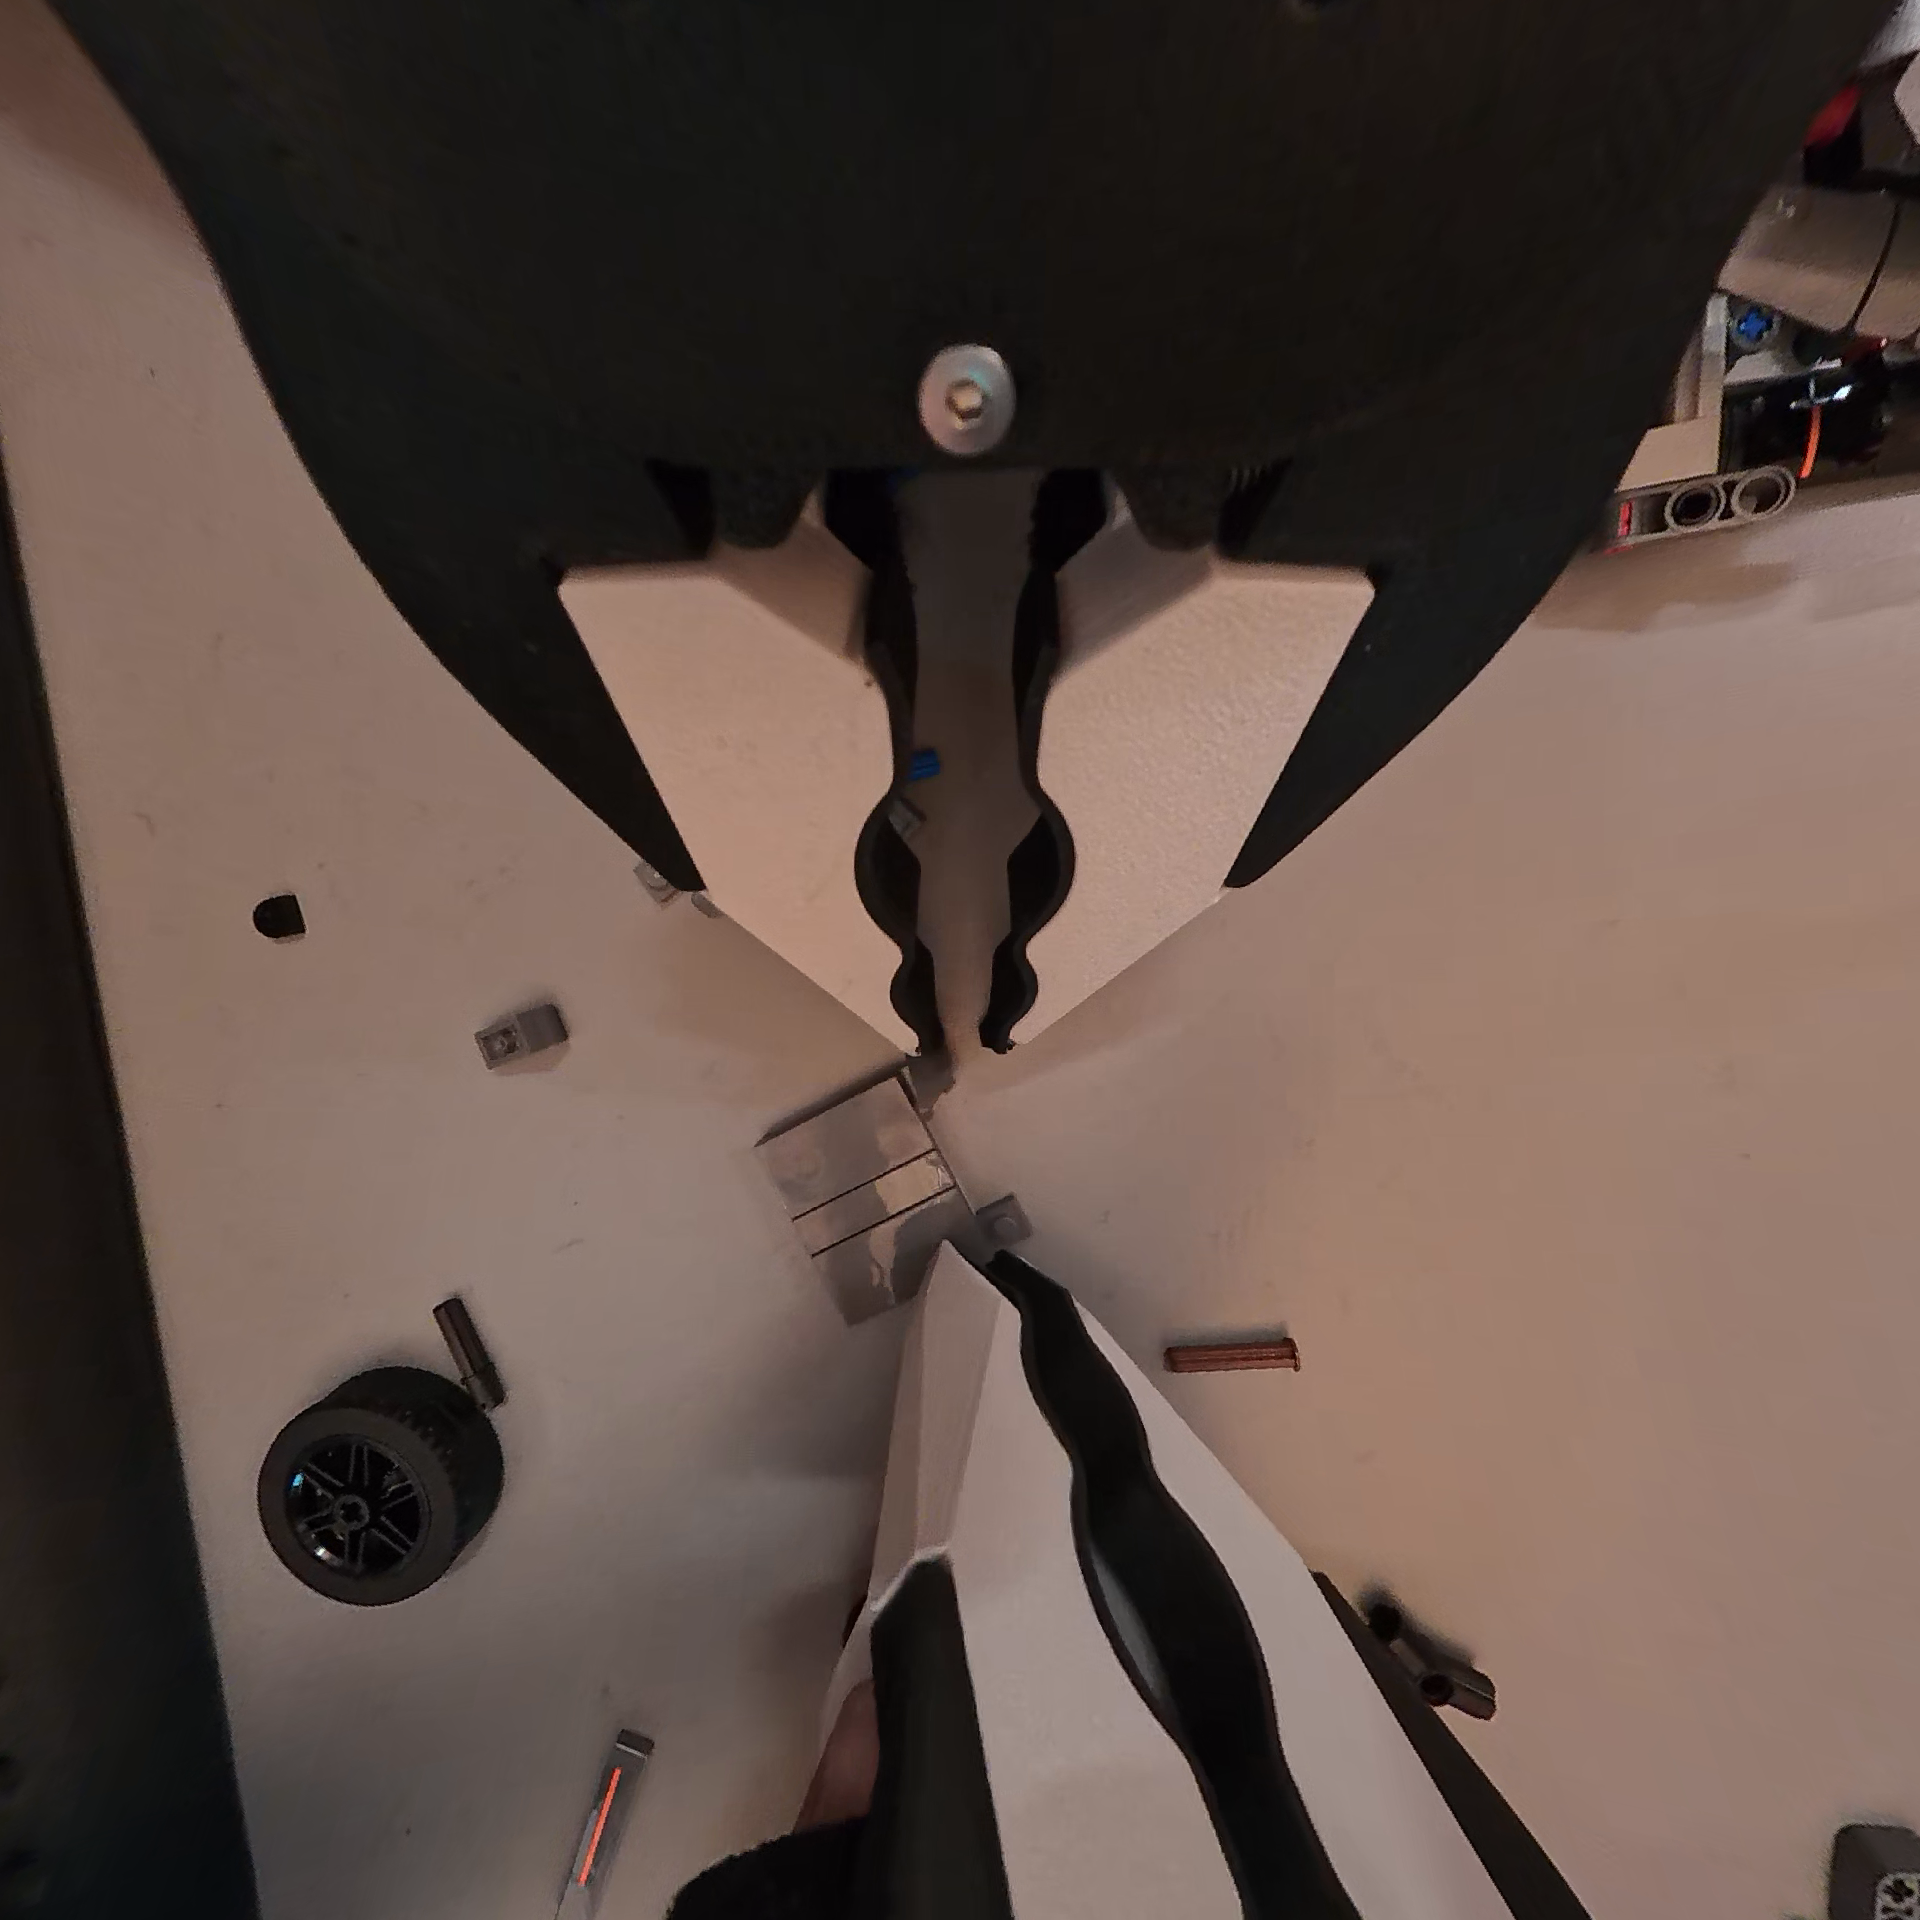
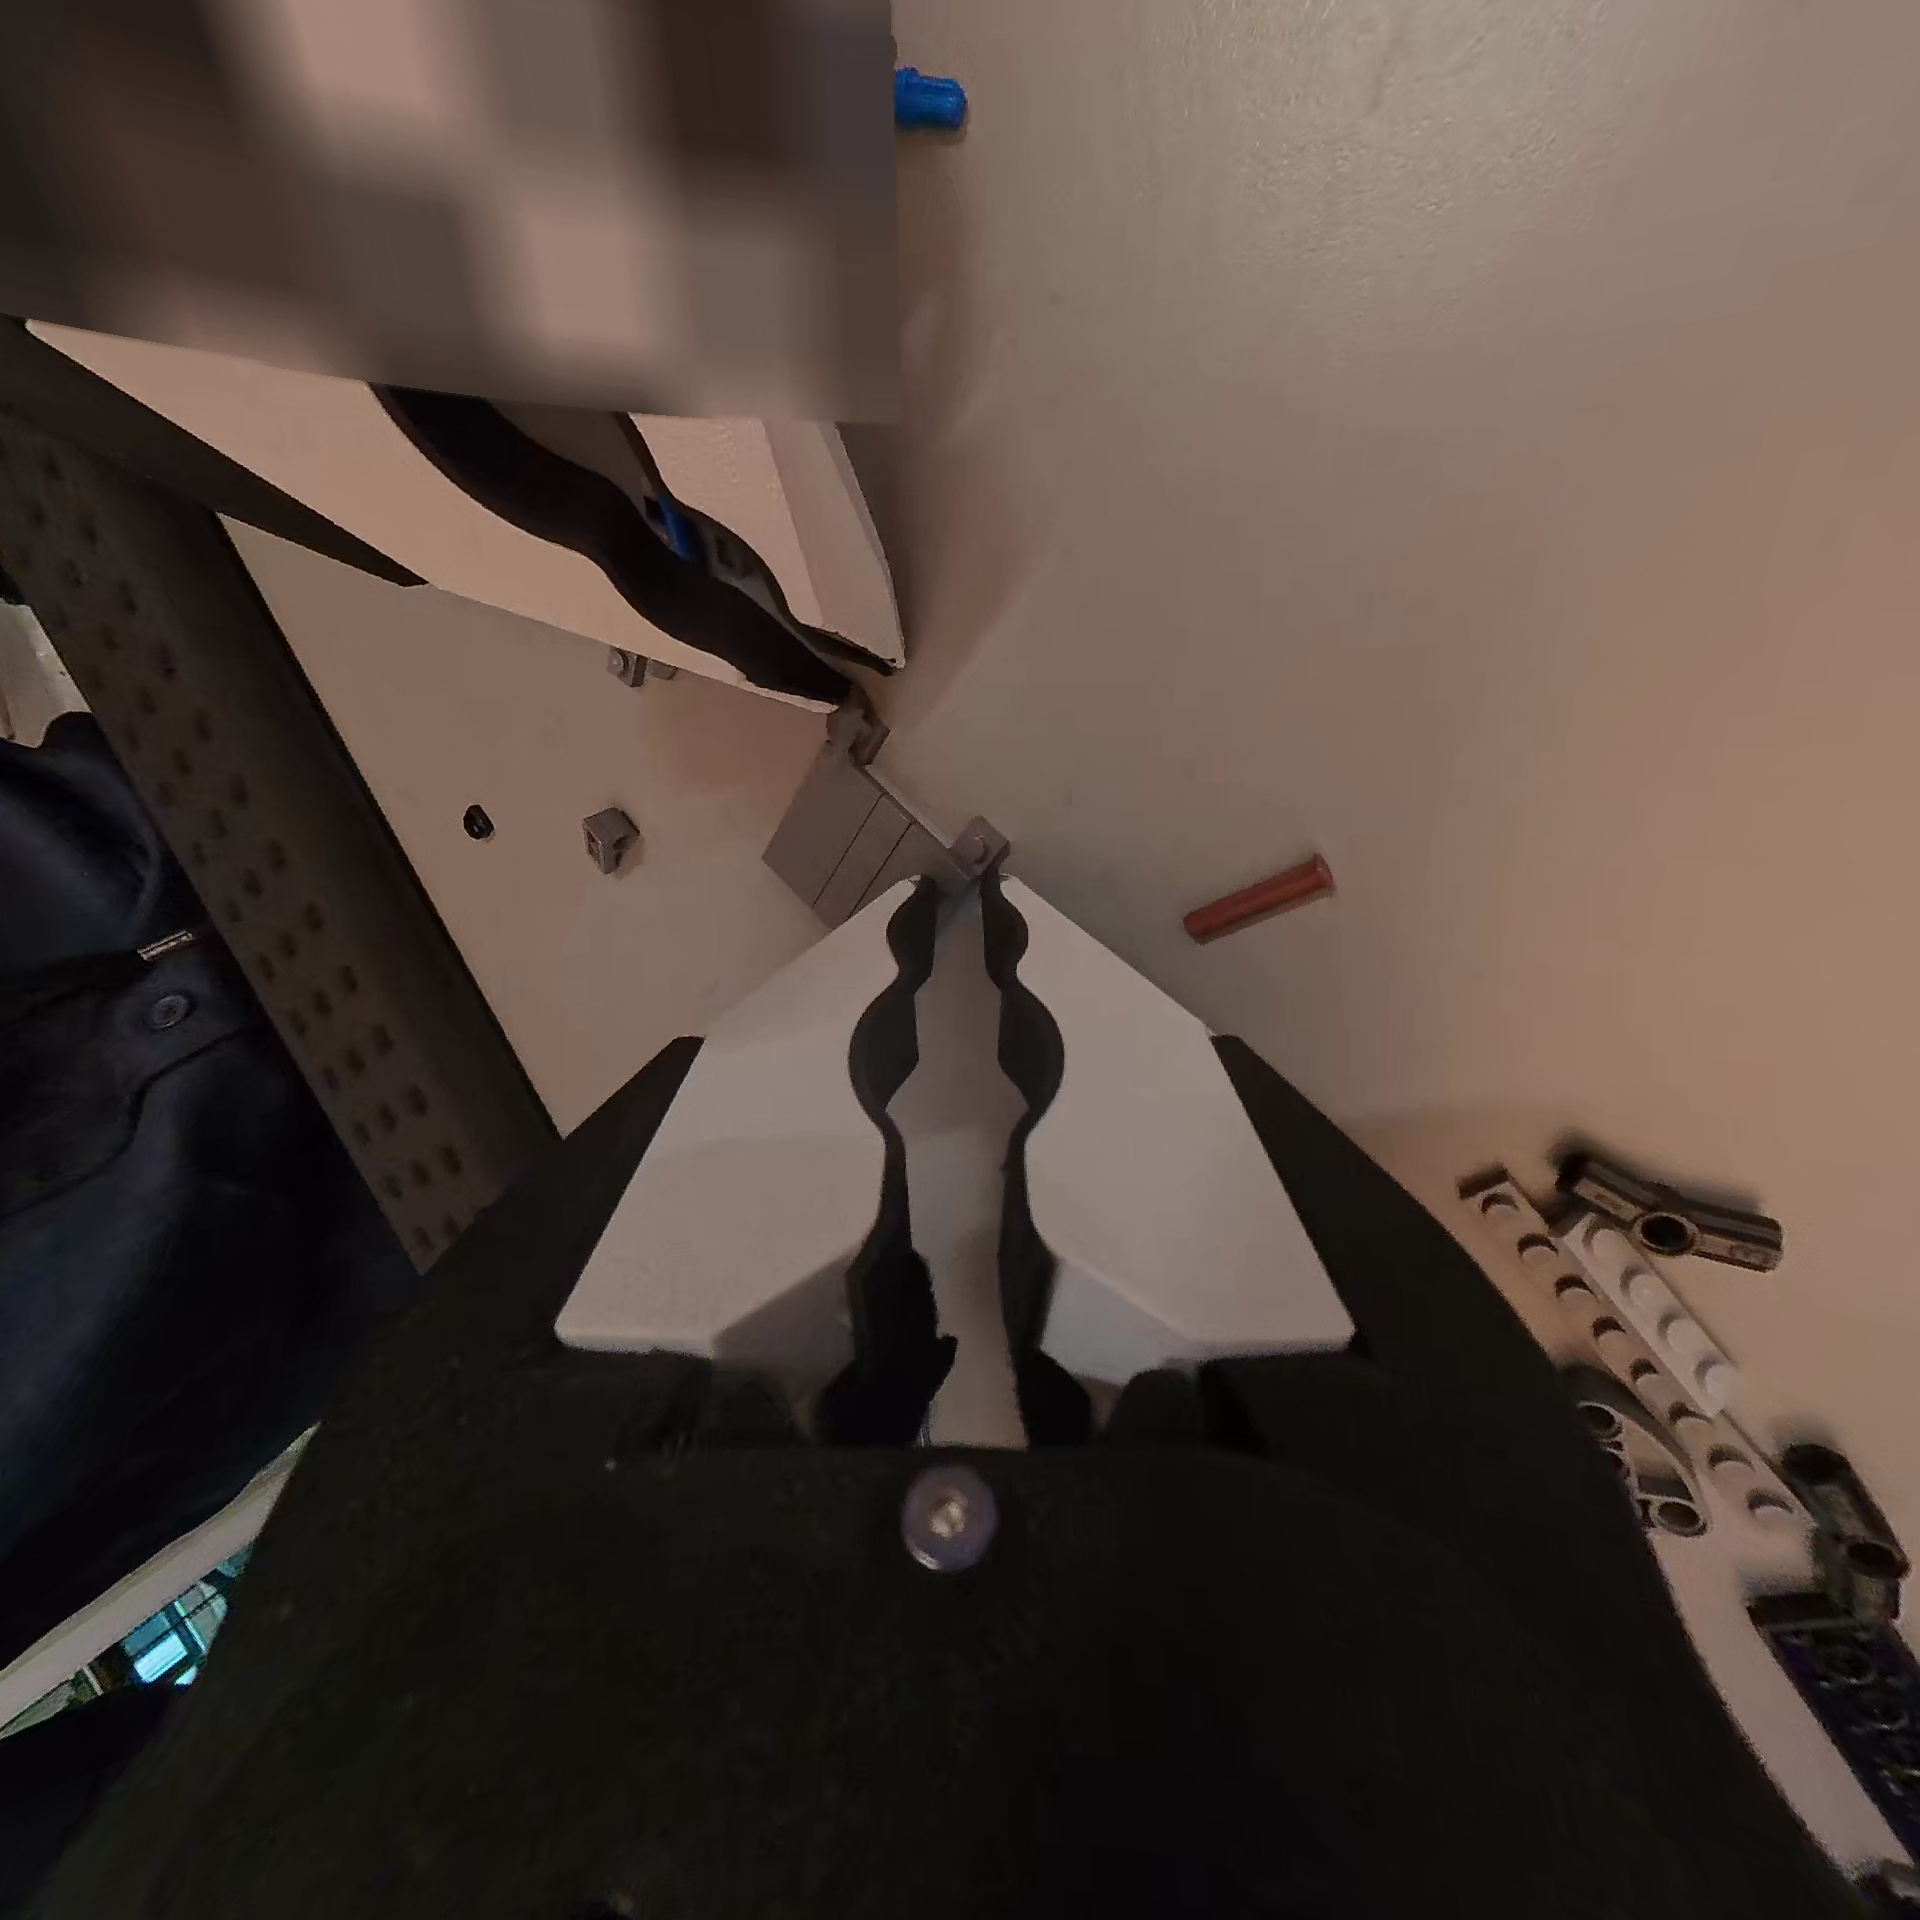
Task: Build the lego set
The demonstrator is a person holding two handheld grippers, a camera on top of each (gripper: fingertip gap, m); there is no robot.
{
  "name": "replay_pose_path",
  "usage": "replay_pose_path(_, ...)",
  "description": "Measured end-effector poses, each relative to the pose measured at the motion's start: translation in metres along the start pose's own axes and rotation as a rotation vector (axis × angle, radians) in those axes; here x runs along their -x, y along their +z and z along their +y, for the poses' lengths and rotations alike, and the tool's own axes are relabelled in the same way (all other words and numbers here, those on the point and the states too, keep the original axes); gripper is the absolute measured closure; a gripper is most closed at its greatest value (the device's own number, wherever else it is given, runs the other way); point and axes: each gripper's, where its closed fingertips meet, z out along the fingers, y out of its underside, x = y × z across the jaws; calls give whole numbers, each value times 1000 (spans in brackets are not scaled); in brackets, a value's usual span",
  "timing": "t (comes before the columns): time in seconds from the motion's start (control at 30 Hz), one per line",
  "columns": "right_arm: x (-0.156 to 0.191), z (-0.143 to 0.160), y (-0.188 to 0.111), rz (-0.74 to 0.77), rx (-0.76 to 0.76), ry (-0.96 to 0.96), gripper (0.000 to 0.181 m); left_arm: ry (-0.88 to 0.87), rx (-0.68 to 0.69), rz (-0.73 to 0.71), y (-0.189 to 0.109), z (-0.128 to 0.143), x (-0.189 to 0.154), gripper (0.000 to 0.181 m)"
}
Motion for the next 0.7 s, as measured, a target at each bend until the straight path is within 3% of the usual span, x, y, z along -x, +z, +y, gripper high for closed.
replay_pose_path(0.7, 3, -1, 2, -8, 0, -6, 175, -8, -17, 34, 1, -5, -6, 173)
